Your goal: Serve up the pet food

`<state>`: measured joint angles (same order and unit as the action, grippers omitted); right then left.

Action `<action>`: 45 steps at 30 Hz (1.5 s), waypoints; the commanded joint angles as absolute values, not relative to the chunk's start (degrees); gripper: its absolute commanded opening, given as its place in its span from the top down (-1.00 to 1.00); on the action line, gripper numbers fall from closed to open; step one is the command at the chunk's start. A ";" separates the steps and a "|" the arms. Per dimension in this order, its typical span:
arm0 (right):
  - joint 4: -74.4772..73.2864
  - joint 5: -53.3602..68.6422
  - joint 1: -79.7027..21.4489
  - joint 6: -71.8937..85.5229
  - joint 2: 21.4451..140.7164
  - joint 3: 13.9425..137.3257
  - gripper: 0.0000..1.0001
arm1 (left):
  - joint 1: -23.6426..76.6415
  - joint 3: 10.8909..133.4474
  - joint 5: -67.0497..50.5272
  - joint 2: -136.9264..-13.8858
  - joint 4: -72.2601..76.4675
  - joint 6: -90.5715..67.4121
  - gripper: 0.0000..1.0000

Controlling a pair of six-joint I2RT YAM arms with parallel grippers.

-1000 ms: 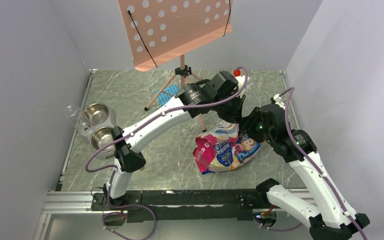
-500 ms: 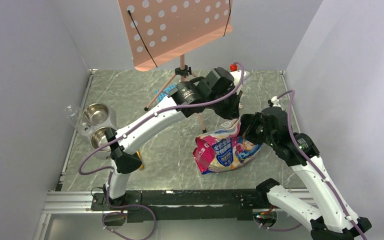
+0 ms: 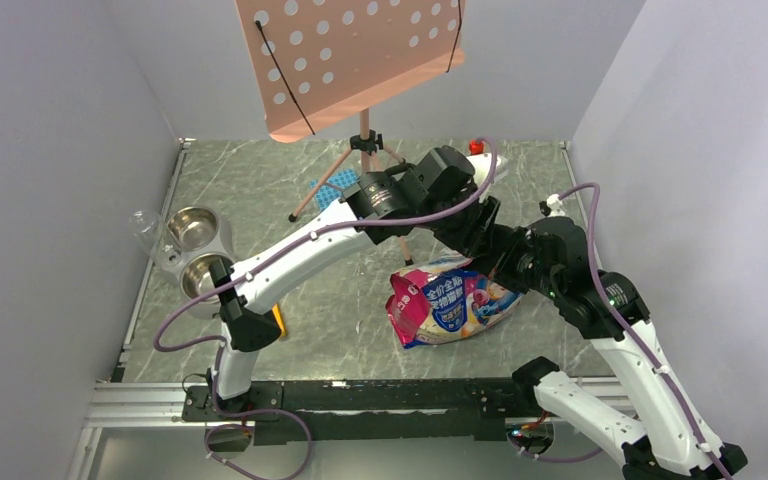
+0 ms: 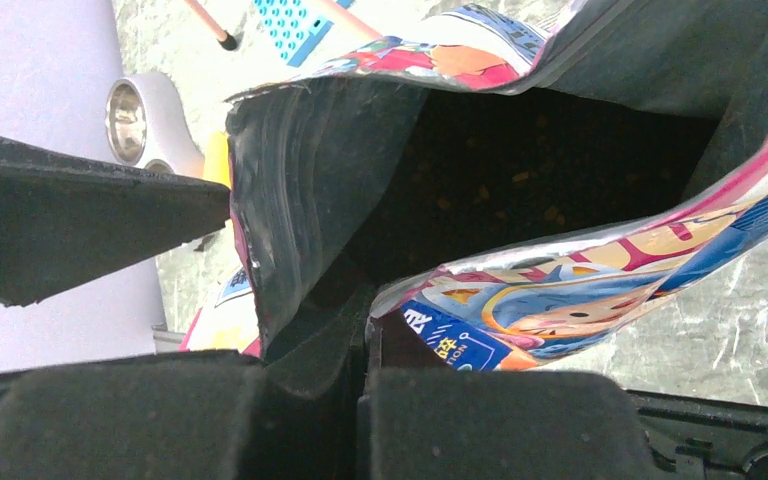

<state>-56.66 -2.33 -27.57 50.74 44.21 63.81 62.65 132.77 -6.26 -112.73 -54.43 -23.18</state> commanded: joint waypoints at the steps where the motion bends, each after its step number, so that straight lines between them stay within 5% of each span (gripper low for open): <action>1: -50.54 -2.20 -27.39 50.90 42.23 66.90 1.00 | 62.80 132.44 -3.46 -111.44 -54.39 -22.58 -0.11; 6: -52.42 -3.25 -27.41 50.88 41.80 68.67 1.00 | 62.84 128.90 -0.43 -113.13 -55.59 -20.93 -0.10; 10: -54.85 -5.34 -27.42 51.37 41.02 68.73 1.00 | 61.47 132.29 5.98 -115.83 -60.96 -19.98 0.09; 13: -57.61 -7.25 -27.41 51.27 40.33 68.20 1.00 | 60.76 134.68 10.17 -114.89 -61.72 -18.01 0.42; 16: -60.15 -8.60 -27.40 49.57 39.66 67.58 1.00 | 60.69 136.69 15.81 -114.32 -63.52 -15.69 1.00; 23: -67.81 -13.49 -27.42 40.20 42.44 72.85 1.00 | 60.73 137.61 28.48 -107.66 -68.82 -15.76 1.00; 32: -60.09 -3.34 -27.35 31.31 52.34 79.60 1.00 | 60.99 131.43 23.68 -98.01 -71.90 -27.79 1.00; 37: -63.82 -5.25 -27.42 33.89 57.45 84.65 0.97 | 61.00 117.54 17.38 -89.18 -60.31 -31.06 1.00; 45: -70.63 -7.82 -27.51 45.79 60.53 84.26 -0.46 | 61.00 116.96 11.82 -90.55 -57.57 -31.64 1.00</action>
